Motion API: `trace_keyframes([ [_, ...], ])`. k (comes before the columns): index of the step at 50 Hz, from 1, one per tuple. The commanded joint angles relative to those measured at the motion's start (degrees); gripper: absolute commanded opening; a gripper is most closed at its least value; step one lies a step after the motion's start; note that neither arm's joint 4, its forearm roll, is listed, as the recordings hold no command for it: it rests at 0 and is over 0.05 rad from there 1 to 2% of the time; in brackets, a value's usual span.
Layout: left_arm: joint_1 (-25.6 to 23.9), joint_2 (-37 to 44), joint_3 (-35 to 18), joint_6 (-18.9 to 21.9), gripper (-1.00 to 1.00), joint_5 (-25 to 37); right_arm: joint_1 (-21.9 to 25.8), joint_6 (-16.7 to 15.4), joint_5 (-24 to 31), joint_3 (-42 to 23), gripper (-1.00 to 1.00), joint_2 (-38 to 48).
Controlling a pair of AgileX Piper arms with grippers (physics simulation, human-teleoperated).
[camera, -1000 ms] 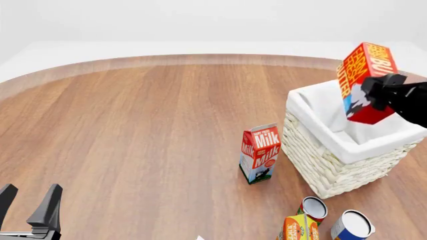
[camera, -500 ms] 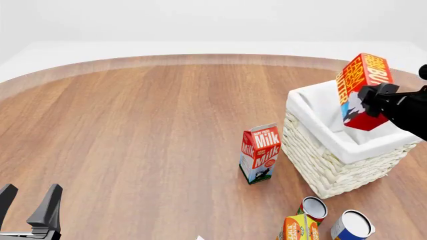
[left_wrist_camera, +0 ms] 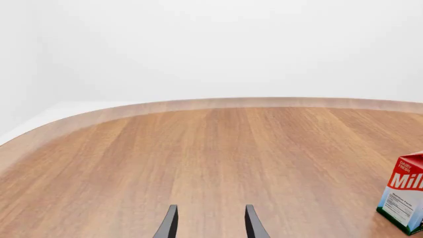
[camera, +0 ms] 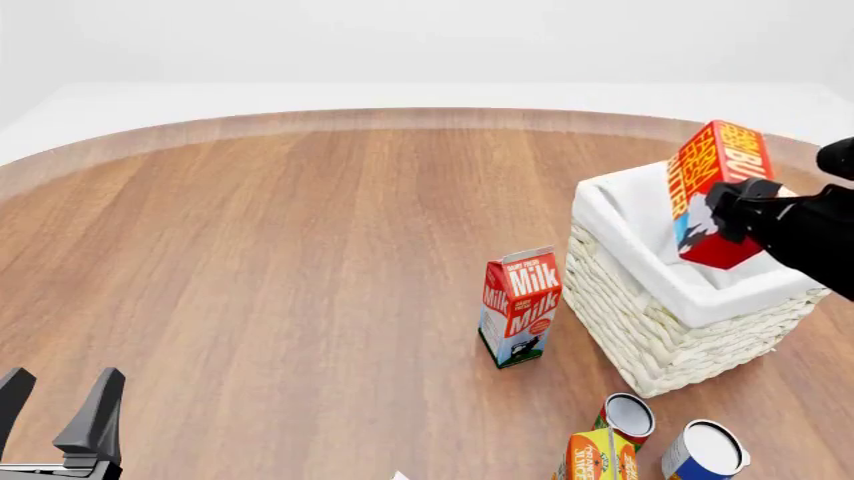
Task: Pick up the cream cheese box and the butter, and put them in the basket.
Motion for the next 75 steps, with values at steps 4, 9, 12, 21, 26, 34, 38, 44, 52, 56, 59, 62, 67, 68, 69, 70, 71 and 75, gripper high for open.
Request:
trace_keyframes([
  [4, 0.0, 0.0, 0.0, 0.0, 1.0, 0.0, -0.3, 1.1, -1.7, -0.4, -1.0, 0.1],
  [9, 0.0, 0.0, 0.0, 0.0, 1.0, 0.0, 0.0, 1.3, -2.8, 0.6, -1.0, 0.3],
  [12, 0.0, 0.0, 0.0, 0.0, 1.0, 0.0, -0.1, 1.3, -2.6, 0.4, -1.0, 0.1],
  [21, 0.0, 0.0, 0.0, 0.0, 1.0, 0.0, -0.2, 1.2, -3.0, 0.6, -1.0, 0.3],
  [26, 0.0, 0.0, 0.0, 0.0, 1.0, 0.0, -0.3, 1.2, -3.3, 0.8, -1.0, 0.5],
  [34, 0.0, 0.0, 0.0, 0.0, 1.0, 0.0, -0.4, 1.4, -3.9, 1.1, -1.0, 0.8],
  [38, 0.0, 0.0, 0.0, 0.0, 1.0, 0.0, 0.4, 1.5, -3.6, 1.1, 1.0, 0.3],
  [44, 0.0, 0.0, 0.0, 0.0, 1.0, 0.0, 0.4, 1.0, -3.4, 0.6, 1.0, 0.0],
  [52, 0.0, 0.0, 0.0, 0.0, 1.0, 0.0, 0.6, 0.9, -3.1, 0.2, 1.0, -0.2],
  [56, 0.0, 0.0, 0.0, 0.0, 1.0, 0.0, 0.7, 0.8, -2.8, -0.2, 1.0, -0.4],
  [59, 0.0, 0.0, 0.0, 0.0, 1.0, 0.0, 0.8, 0.7, -2.5, -0.4, 1.0, -0.5],
  [62, 0.0, 0.0, 0.0, 0.0, 1.0, 0.0, 1.3, 0.7, -2.0, -0.7, 1.0, -0.9],
  [67, 0.0, 0.0, 0.0, 0.0, 1.0, 0.0, 2.2, 0.7, -1.1, -1.3, 1.0, -1.3],
  [68, 0.0, 0.0, 0.0, 0.0, 1.0, 0.0, 2.4, 0.7, -1.0, -1.3, 1.0, -1.5],
  [69, 0.0, 0.0, 0.0, 0.0, 1.0, 0.0, 2.7, 0.6, -0.6, -1.5, 1.0, -1.7],
  [70, 0.0, 0.0, 0.0, 0.0, 1.0, 0.0, 2.8, 0.6, -0.2, -1.8, 1.0, -1.8],
  [71, 0.0, 0.0, 0.0, 0.0, 1.0, 0.0, 2.8, 0.6, -0.2, -1.8, 1.0, -1.8],
  [75, 0.0, 0.0, 0.0, 0.0, 1.0, 0.0, 4.4, 0.2, 1.8, -3.0, 1.0, -3.1],
])
